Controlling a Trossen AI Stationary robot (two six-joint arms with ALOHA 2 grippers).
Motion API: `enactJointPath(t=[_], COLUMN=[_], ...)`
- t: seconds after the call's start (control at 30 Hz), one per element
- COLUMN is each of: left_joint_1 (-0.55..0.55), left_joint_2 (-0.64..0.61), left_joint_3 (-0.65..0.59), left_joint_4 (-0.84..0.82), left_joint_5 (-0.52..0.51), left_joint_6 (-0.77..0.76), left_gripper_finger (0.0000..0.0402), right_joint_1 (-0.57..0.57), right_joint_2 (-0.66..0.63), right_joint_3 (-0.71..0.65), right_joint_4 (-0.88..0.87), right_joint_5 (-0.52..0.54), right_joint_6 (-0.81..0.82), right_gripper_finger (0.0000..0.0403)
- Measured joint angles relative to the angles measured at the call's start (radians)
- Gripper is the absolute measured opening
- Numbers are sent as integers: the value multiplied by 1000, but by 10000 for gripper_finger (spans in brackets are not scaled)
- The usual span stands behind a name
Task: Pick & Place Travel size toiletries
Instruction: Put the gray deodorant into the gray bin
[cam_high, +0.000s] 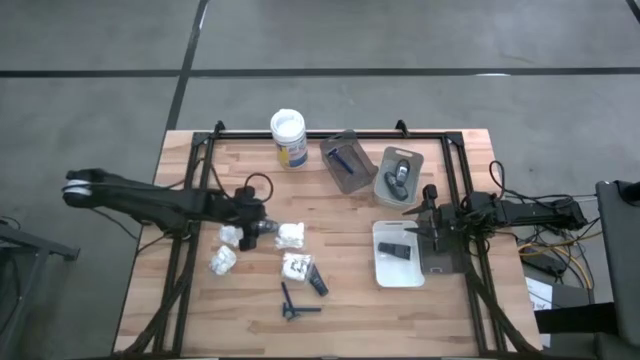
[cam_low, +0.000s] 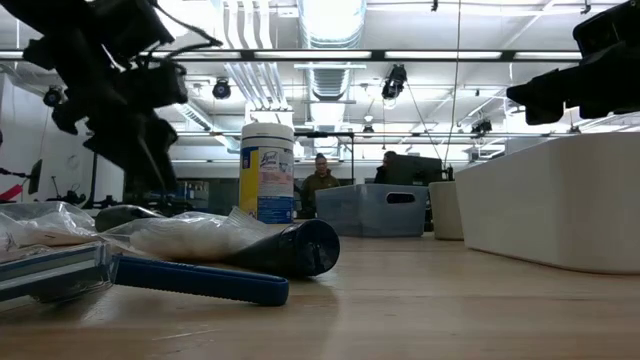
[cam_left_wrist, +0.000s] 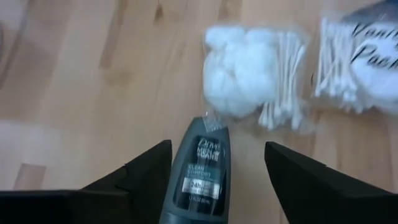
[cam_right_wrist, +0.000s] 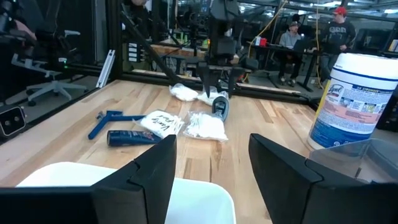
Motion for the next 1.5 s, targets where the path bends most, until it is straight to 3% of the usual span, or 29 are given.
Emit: enactJointPath(t=[0.47,1.03,1.17,1.4,1.5], left_joint_1=[0,0,0,0,0], left_joint_2=[90,252,252,240,240], left_joint_3=[-3,-2,-2,-5,-5], left_joint_4=[-2,2,3,6,6], left_joint_5=[-15,-11,-9,-11,-16], left_joint_6=[-13,-4,-6,-13,-21], left_gripper_finger=[316,314,297,217,211], right_joint_1=[0,0,0,0,0], right_joint_2=[0,0,0,0,0], right_joint_3=[0,0,0,0,0], right_joint_4=[0,0,0,0,0], right_joint_5=[0,0,0,0,0], right_joint_6=[1,-1,0,1,0], right_gripper_finger=[159,107,95,69,60])
